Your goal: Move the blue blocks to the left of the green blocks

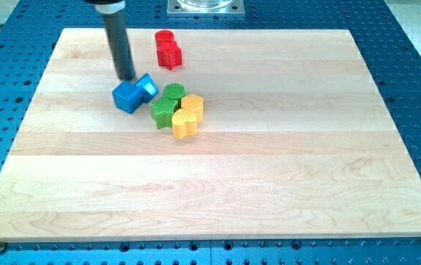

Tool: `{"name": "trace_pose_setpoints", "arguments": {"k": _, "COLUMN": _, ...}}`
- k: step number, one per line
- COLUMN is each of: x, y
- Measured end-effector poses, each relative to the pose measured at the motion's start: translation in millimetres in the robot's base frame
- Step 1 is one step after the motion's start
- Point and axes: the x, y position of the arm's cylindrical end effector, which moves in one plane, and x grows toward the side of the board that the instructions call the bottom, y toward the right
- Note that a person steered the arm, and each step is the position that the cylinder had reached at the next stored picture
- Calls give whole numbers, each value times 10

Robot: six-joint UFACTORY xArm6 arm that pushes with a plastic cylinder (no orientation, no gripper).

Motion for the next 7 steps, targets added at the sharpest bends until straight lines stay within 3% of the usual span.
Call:
{"name": "trace_pose_setpoints", "arguments": {"k": 1, "x": 97, "y": 388}}
{"name": "trace_pose_setpoints", "arguments": {"k": 3, "x": 424, "y": -392}}
{"name": "trace_pose_setpoints", "arguments": {"k": 4, "x": 464, "y": 220}}
{"name": "trace_pose_setpoints", "arguments": {"k": 6, "x": 464, "y": -237}}
{"name": "trace_pose_setpoints", "arguments": {"k": 7, "x": 266, "y": 3}}
